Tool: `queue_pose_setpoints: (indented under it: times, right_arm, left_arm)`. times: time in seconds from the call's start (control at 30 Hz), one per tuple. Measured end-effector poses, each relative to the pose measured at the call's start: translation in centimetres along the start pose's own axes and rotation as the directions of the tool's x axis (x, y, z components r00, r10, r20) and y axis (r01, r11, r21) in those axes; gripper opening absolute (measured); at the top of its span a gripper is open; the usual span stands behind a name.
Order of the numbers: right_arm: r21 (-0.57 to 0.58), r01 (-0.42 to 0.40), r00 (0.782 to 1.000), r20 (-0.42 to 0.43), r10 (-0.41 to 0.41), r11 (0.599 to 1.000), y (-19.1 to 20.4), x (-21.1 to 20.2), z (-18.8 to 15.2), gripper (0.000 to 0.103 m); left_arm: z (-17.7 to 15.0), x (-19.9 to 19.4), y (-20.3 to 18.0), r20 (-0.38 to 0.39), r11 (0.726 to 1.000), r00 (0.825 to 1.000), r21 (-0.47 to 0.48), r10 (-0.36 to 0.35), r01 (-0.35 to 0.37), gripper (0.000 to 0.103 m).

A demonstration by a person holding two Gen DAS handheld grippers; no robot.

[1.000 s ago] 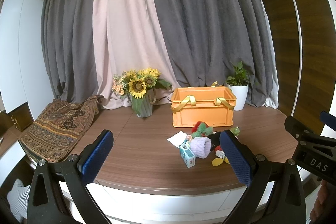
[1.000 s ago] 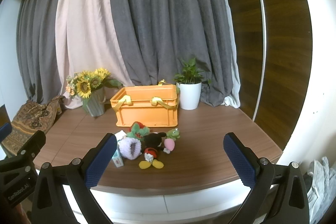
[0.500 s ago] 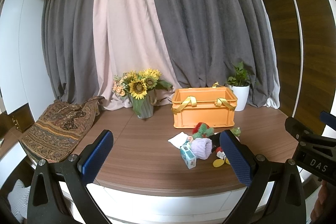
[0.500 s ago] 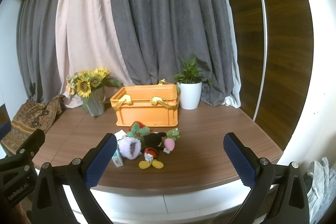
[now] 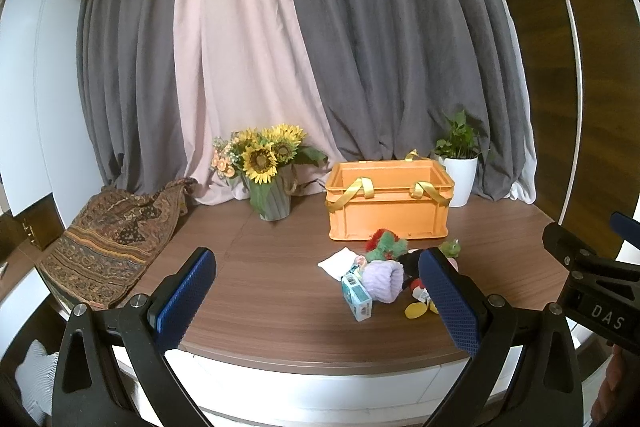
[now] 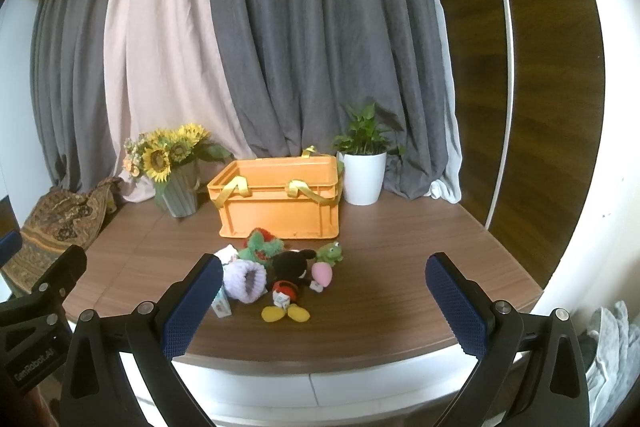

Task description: Organize soft objects

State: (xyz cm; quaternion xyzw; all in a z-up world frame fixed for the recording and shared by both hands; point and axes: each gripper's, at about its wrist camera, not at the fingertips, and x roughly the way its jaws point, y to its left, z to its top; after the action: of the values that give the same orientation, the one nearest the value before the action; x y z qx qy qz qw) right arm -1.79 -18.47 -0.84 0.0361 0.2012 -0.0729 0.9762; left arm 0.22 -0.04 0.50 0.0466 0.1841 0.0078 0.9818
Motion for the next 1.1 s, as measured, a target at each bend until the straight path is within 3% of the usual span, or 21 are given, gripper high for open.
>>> queue_pose_setpoints:
  times: [0.57,0.83,0.93,1.1]
  right_arm:
    - [0.029,-0.048,0.99,-0.133,0.051,0.998,-1.2,7.2,-1.5,0.102]
    - [0.051,-0.081,0.969,-0.229,0.09,0.995,-0.3,12.2,-2.6,0.094]
    - [0.061,-0.084,0.962,-0.256,0.097,0.995,0.3,14.4,-2.8,0.091]
    - [0.078,-0.083,0.943,-0.317,0.104,0.993,1.4,18.8,-3.1,0.086]
  left_arm:
    - [-2.7,7.3,-3.0,-0.147,1.0,0.989,-0.012,-0.027,0.025,0.103]
    - [-3.5,12.5,-3.1,-0.204,0.999,0.978,-0.02,-0.038,0.035,0.103]
    - [-3.9,15.0,-3.2,-0.241,0.999,0.969,-0.017,-0.052,0.049,0.097]
    - [-4.7,18.1,-3.4,-0.238,0.997,0.969,0.001,-0.07,0.073,0.096]
